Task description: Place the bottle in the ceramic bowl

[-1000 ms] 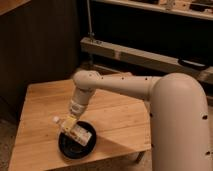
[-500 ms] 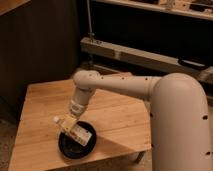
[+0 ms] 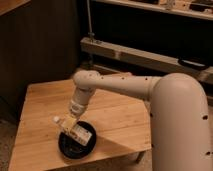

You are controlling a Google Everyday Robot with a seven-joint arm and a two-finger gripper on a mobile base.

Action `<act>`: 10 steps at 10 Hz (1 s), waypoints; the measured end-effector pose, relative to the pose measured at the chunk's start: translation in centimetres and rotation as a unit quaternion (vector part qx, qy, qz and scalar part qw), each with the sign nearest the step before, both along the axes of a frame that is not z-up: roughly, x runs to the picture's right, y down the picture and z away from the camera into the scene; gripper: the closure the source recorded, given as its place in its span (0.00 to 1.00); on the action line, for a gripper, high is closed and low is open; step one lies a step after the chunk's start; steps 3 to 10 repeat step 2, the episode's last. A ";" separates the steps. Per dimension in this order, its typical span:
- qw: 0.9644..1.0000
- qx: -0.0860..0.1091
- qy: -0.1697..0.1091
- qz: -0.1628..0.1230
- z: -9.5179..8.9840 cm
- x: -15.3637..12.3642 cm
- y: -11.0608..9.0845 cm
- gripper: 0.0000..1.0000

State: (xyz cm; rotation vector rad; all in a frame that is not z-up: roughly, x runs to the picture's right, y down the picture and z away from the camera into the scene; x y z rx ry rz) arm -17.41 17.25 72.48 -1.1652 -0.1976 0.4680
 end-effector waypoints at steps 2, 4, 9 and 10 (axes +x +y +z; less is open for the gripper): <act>1.000 0.000 0.000 0.000 0.0 0.0 0.0 0.20; 1.000 0.000 0.000 0.000 0.0 0.0 0.0 0.20; 1.000 0.000 0.000 0.000 0.0 0.0 0.0 0.20; 1.000 0.000 0.000 0.000 0.0 0.0 0.0 0.20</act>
